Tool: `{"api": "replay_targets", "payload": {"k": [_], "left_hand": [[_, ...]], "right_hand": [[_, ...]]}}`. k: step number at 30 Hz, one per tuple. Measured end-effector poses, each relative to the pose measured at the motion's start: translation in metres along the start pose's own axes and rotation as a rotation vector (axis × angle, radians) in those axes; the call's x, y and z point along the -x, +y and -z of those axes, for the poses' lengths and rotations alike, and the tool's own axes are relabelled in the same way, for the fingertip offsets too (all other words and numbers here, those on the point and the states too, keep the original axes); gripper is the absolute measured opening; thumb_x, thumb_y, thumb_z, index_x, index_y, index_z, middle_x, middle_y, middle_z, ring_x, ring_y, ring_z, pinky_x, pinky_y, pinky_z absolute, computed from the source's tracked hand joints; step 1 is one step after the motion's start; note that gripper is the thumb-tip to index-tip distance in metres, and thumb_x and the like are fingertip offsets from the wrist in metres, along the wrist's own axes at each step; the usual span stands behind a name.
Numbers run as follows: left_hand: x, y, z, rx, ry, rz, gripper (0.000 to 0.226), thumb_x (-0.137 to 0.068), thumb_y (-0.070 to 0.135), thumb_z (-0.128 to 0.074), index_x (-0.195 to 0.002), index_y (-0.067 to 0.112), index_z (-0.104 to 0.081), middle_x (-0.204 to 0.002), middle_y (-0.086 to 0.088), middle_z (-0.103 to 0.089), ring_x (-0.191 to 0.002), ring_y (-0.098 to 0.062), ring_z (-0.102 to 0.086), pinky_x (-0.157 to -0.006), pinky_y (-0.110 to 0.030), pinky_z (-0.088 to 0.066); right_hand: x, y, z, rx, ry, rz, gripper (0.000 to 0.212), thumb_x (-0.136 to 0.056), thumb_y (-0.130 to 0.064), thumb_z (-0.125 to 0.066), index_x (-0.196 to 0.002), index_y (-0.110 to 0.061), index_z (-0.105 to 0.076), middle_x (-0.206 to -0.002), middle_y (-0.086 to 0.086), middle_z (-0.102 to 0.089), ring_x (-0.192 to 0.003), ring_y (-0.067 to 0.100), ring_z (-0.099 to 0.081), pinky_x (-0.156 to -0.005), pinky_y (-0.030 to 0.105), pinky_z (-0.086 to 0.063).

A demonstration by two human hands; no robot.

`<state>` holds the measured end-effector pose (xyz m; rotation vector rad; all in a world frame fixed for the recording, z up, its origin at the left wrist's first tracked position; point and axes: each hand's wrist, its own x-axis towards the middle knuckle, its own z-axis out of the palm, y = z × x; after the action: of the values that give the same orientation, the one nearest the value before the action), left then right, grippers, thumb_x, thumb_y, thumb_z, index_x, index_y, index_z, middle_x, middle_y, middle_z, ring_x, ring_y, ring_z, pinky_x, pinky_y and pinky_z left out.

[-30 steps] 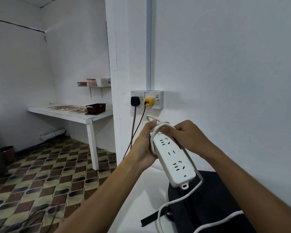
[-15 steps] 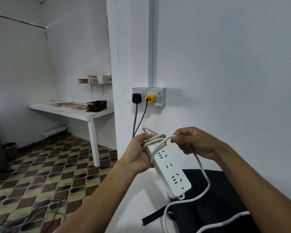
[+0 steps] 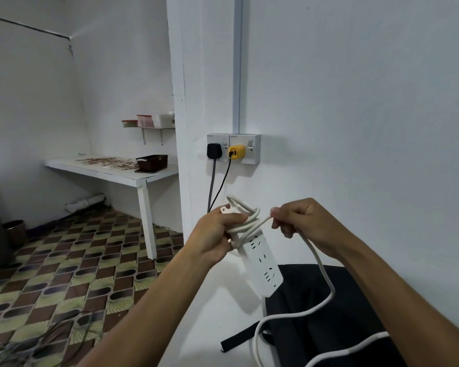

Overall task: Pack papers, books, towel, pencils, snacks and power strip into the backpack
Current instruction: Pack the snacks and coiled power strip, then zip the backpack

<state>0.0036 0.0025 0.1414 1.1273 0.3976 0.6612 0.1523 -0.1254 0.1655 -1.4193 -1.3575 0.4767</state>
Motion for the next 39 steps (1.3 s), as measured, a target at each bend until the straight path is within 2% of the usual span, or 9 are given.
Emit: {"api": "replay_targets", "payload": {"k": [14, 20, 24, 25, 26, 27, 29, 34, 39], "left_hand": [[0.013, -0.003, 0.003, 0.035, -0.086, 0.103, 0.024, -0.078, -0.001, -0.063, -0.1, 0.007, -0.067, -0.102, -0.013, -0.071, -0.088, -0.024, -0.066, -0.101, -0.049, -0.042], [0.018, -0.004, 0.009, 0.35, -0.064, 0.091, 0.03, -0.072, 0.004, -0.066, -0.101, 0.0, -0.064, -0.102, -0.019, -0.064, -0.095, -0.032, -0.063, -0.084, -0.049, -0.054], [0.026, 0.002, -0.005, 0.498, 0.005, 0.052, 0.032, -0.068, 0.004, -0.067, -0.099, -0.005, -0.064, -0.102, -0.018, -0.062, -0.101, -0.035, -0.062, -0.073, -0.052, -0.057], [0.027, 0.003, -0.01, 0.533, 0.026, 0.041, 0.033, -0.068, 0.003, -0.068, -0.1, -0.005, -0.063, -0.106, -0.019, -0.06, -0.103, -0.035, -0.061, -0.074, -0.053, -0.057], [0.026, 0.005, -0.013, 0.556, 0.057, 0.024, 0.032, -0.07, 0.002, -0.068, -0.101, -0.004, -0.062, -0.108, -0.019, -0.059, -0.102, -0.035, -0.061, -0.073, -0.052, -0.057], [0.025, 0.007, -0.016, 0.575, 0.1, 0.0, 0.027, -0.075, 0.001, -0.066, -0.101, -0.003, -0.061, -0.107, -0.018, -0.06, -0.099, -0.034, -0.062, -0.073, -0.052, -0.058], [0.019, 0.01, -0.02, 0.589, 0.205, -0.069, 0.017, -0.084, 0.001, -0.063, -0.101, 0.0, -0.061, -0.105, -0.018, -0.061, -0.098, -0.033, -0.063, -0.075, -0.05, -0.058], [-0.002, 0.006, -0.026, 0.334, 0.453, -0.426, 0.021, -0.083, 0.001, -0.068, -0.102, 0.01, -0.065, -0.1, -0.012, -0.069, -0.083, -0.022, -0.07, -0.068, -0.036, -0.059], [-0.011, 0.003, -0.004, -0.455, 0.407, -0.784, 0.029, -0.082, 0.015, -0.072, -0.109, 0.021, -0.064, -0.099, 0.0, -0.07, -0.09, -0.017, -0.068, -0.077, -0.042, -0.059]], "right_hand": [[-0.012, 0.003, -0.013, -0.112, 0.162, 0.025, 0.03, -0.094, -0.022, -0.057, -0.07, -0.006, -0.066, -0.053, 0.001, -0.044, -0.049, 0.011, -0.035, -0.051, 0.022, -0.032], [-0.009, 0.018, 0.001, -0.163, 0.086, -0.004, 0.028, -0.082, -0.027, -0.065, -0.076, 0.0, -0.069, -0.053, 0.005, -0.039, -0.046, 0.013, -0.03, -0.045, 0.023, -0.026], [-0.002, 0.016, -0.009, -0.265, 0.102, -0.011, 0.022, -0.069, -0.027, -0.08, -0.068, -0.01, -0.067, -0.058, 0.001, -0.062, -0.047, 0.011, -0.054, -0.045, 0.019, -0.042], [-0.001, 0.017, -0.013, -0.293, 0.1, -0.006, 0.051, -0.046, -0.053, -0.087, -0.06, -0.01, -0.063, -0.053, -0.003, -0.063, -0.043, 0.005, -0.055, -0.044, 0.017, -0.043], [0.001, 0.016, -0.021, -0.356, 0.167, -0.011, 0.017, -0.057, -0.007, -0.078, -0.057, -0.012, -0.061, -0.045, -0.005, -0.059, -0.037, 0.0, -0.052, -0.042, 0.015, -0.042], [-0.001, 0.021, -0.03, -0.355, 0.221, -0.048, 0.046, -0.053, 0.017, -0.031, -0.056, -0.017, -0.061, -0.044, -0.005, -0.059, -0.034, 0.0, -0.049, -0.041, 0.018, -0.04], [-0.004, 0.035, -0.052, -0.191, 0.294, -0.038, 0.03, -0.083, 0.009, -0.053, -0.078, -0.018, -0.065, -0.063, 0.002, -0.065, -0.036, 0.004, -0.048, -0.042, 0.022, -0.036], [0.002, 0.052, -0.097, 0.461, 0.168, -0.018, 0.03, -0.094, -0.015, -0.045, -0.122, -0.019, -0.055, -0.083, 0.003, -0.067, -0.069, 0.025, -0.063, -0.068, 0.04, -0.055], [0.006, 0.012, -0.095, 0.518, 0.148, 0.041, 0.018, -0.089, -0.02, -0.053, -0.099, -0.015, -0.067, -0.087, 0.009, -0.07, -0.084, 0.03, -0.064, -0.078, 0.04, -0.052]]}}
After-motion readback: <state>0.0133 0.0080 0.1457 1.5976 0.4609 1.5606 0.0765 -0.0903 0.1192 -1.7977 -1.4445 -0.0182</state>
